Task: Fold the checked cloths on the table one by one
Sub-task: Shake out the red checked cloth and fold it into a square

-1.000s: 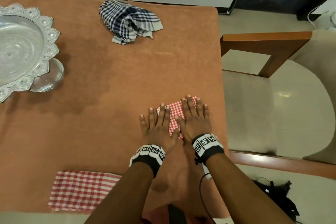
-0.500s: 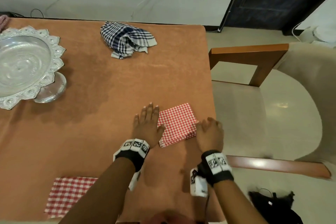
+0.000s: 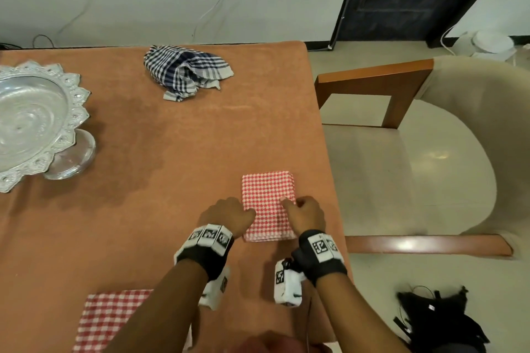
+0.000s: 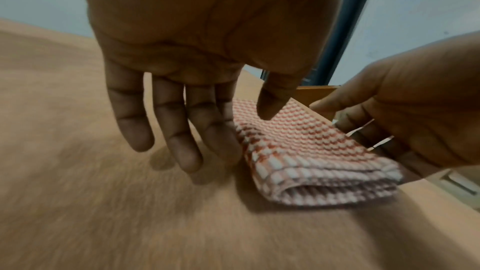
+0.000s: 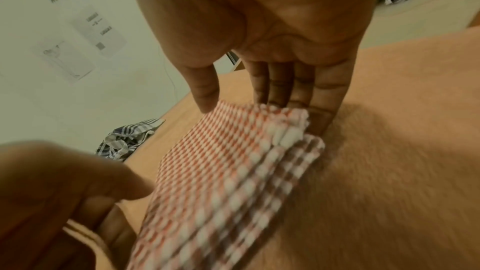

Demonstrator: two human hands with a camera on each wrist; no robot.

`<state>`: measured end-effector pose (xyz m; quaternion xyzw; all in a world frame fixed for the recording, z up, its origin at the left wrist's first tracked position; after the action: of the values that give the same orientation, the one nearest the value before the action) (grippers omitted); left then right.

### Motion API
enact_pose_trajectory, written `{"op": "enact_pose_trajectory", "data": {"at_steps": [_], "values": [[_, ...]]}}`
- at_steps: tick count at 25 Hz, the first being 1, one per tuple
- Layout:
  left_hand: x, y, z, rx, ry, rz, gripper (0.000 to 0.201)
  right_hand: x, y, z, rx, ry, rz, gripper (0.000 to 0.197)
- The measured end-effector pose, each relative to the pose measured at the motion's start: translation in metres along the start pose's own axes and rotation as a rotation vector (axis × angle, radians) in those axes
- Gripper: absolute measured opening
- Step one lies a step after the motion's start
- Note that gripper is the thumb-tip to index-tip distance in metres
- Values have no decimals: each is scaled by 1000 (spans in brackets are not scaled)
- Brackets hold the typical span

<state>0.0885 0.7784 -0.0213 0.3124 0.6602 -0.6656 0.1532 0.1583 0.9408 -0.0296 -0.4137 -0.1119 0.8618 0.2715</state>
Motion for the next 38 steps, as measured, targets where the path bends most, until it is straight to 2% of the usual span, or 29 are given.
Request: {"op": "enact_pose_trajectory", "data": {"at_steps": [1,3,5,7,11,14,18,22,25,30,38], "values": [[-8,6,3,-101,-57,5,41,1,-4,4,-16,-9,7,49],[-17,15,3,-366,-177,-72,39,2,-4,7,-71,-27,30,46],[-14,22,-5,-641,-232,-105,41,4,1,5,-69,-33,43,44],[-9,28,-13,-826,-205,-46,40,5,5,4,-20,-24,43,46],[-2,40,-14,-974,-147,13,23,10,-3,5,54,-45,74,34],[6,35,-24,-977,-88,28,23,19,-19,6,9,-130,92,33],[39,12,-48,-930,6,4,33,45,-45,24,6,-238,17,34],[66,-21,-73,-830,84,-61,29,77,-63,45,-24,-266,-26,34],[82,-38,-89,-752,77,-104,31,98,-70,61,-51,-302,-36,36],[95,-39,-99,-640,46,-116,34,116,-72,73,-124,-285,-35,35],[84,-32,-92,-515,46,-121,41,115,-69,71,-194,-258,-58,33]]}}
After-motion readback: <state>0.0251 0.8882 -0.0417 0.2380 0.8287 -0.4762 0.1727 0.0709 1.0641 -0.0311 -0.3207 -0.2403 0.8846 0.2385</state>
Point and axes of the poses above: each hand's wrist, its own x-axis towards the middle knuckle, its own y-axis out of the palm, z = x × y, the point moved 1 cm from there along x, towards the middle knuckle, and after that the axes turned 11 degrees about x, right-handed, at the moved point
